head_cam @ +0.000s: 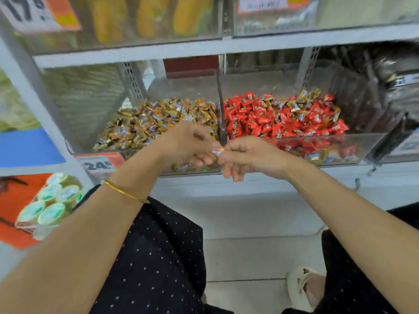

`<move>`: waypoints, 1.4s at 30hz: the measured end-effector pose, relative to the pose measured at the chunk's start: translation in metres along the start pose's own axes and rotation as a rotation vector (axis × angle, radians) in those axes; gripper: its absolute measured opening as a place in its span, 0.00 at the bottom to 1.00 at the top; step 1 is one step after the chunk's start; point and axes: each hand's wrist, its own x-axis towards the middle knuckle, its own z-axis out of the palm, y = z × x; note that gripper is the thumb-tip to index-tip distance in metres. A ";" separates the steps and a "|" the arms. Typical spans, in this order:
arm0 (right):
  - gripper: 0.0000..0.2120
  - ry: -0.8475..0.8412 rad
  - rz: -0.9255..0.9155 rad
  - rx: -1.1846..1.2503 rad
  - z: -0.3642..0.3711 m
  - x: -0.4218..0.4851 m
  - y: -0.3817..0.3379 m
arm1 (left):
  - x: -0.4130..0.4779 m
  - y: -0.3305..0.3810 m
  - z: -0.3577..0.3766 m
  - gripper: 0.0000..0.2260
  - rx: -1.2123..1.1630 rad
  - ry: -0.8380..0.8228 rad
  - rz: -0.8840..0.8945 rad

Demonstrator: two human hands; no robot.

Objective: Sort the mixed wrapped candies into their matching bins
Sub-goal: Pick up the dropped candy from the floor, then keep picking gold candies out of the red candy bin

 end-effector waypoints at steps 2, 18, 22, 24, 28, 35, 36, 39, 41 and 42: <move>0.07 0.061 -0.025 -0.080 -0.013 0.000 -0.021 | 0.000 0.006 -0.016 0.07 -0.096 0.194 0.031; 0.06 0.742 0.312 -0.352 -0.217 0.038 0.000 | 0.182 0.077 0.078 0.16 0.711 0.175 0.345; 0.12 0.654 0.304 -0.790 -0.243 0.077 0.021 | 0.233 0.063 0.093 0.21 0.868 0.102 0.231; 0.19 0.481 0.308 -0.883 -0.248 0.097 0.023 | 0.241 0.055 0.094 0.22 0.884 0.077 0.195; 0.31 0.172 0.284 -0.811 -0.247 0.126 0.028 | 0.246 0.040 0.086 0.17 0.897 0.142 0.167; 0.25 0.131 0.249 -0.754 -0.239 0.113 0.034 | 0.239 0.052 0.087 0.17 0.839 0.115 0.114; 0.24 0.161 0.248 -0.705 -0.237 0.107 0.036 | 0.237 0.054 0.087 0.15 0.826 0.121 0.112; 0.16 0.252 0.234 -0.580 -0.233 0.085 0.037 | 0.231 0.058 0.085 0.10 0.773 0.079 0.136; 0.12 0.337 0.210 -0.462 -0.229 0.069 0.032 | 0.226 0.061 0.083 0.08 0.722 0.023 0.144; 0.11 0.386 0.194 -0.377 -0.228 0.061 0.030 | 0.224 0.063 0.082 0.07 0.672 0.011 0.152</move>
